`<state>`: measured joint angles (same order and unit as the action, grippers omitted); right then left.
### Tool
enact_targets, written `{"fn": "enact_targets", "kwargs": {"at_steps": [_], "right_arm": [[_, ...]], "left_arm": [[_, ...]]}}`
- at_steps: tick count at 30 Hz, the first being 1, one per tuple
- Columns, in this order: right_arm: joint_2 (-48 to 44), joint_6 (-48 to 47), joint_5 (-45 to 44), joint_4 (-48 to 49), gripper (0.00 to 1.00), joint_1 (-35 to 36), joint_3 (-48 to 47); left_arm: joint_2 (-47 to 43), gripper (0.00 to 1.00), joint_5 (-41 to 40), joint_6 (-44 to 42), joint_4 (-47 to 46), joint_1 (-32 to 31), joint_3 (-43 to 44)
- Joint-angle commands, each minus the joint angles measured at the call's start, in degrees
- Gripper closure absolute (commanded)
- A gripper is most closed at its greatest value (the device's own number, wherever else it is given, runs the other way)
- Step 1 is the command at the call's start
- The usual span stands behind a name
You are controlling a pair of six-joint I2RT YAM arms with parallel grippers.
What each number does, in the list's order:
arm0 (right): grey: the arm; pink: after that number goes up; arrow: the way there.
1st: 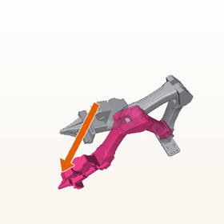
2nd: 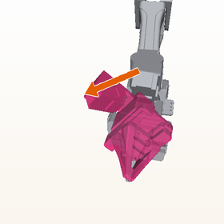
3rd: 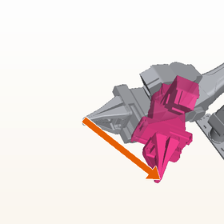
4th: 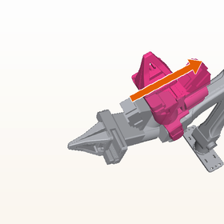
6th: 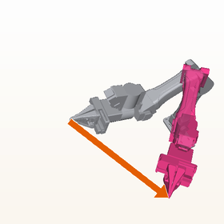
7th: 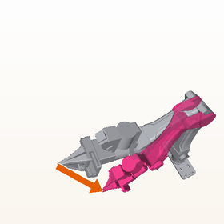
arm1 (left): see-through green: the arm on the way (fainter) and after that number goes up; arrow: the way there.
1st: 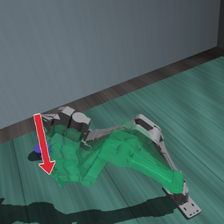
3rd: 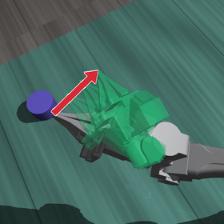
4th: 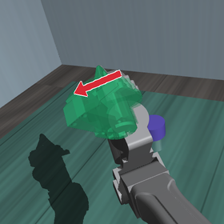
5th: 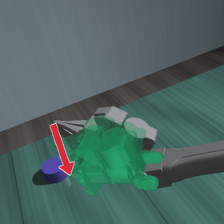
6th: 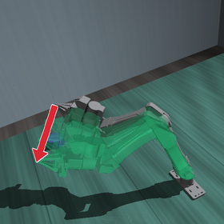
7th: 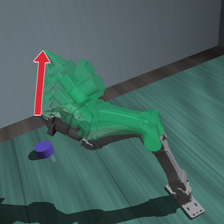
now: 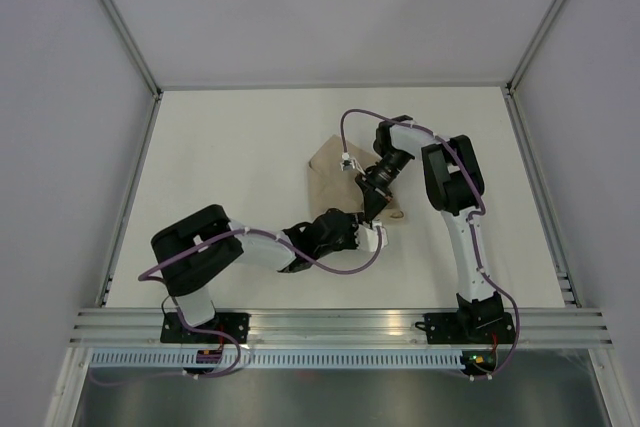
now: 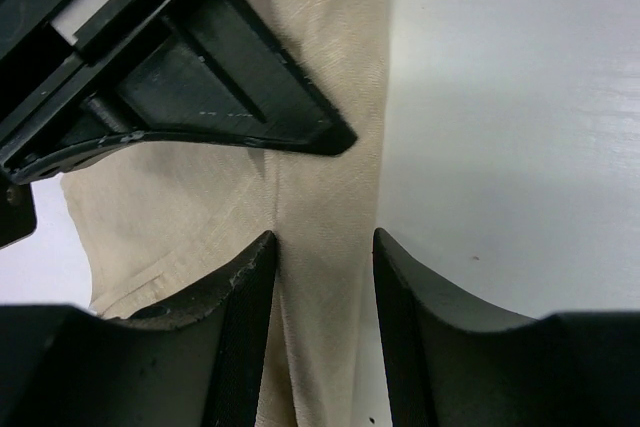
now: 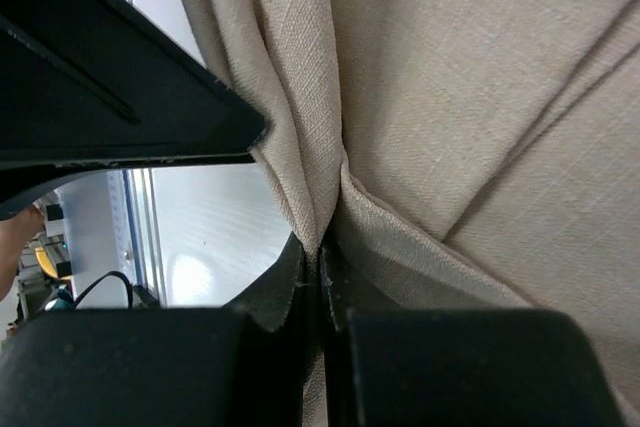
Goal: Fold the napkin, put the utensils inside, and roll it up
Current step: Roll the napkin with the utensil
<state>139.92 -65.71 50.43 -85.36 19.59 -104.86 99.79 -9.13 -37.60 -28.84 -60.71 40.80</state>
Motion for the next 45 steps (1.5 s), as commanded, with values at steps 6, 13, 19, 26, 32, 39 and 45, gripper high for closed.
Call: {"fn": "enact_targets", "kwargs": {"at_steps": [6, 13, 19, 26, 32, 39, 45], "right_arm": [[4.8, 0.1, -3.8, 2.2, 0.99, -0.1, -3.3], [5.1, 0.8, -4.0, 2.1, 1.0, -0.1, -3.9], [5.5, 1.2, -4.1, 2.1, 1.0, -0.1, -4.4], [5.9, 1.7, -4.3, 2.0, 0.99, -0.1, -4.8], [6.1, 1.9, -4.3, 2.0, 0.99, -0.1, -4.8], [5.8, 1.7, -4.3, 2.0, 0.99, 0.0, -4.7], [4.6, 0.9, -3.8, 2.2, 0.82, -0.1, -3.4]], "left_arm": [[2.8, 0.51, -0.9, -5.5, -2.2, -2.1, 2.3], [6.8, 0.5, -2.0, -6.6, -2.3, -1.7, 3.6], [7.8, 0.49, -0.4, -5.5, 3.1, -0.3, 5.5], [8.7, 0.54, 4.8, -2.7, 16.3, 1.5, 10.6], [10.4, 0.71, 8.9, -0.6, 25.0, 2.6, 15.0], [11.7, 0.88, 14.0, 1.4, 30.1, 3.3, 17.5], [11.7, 0.98, 19.1, 4.3, 34.0, 4.6, 19.3]]}}
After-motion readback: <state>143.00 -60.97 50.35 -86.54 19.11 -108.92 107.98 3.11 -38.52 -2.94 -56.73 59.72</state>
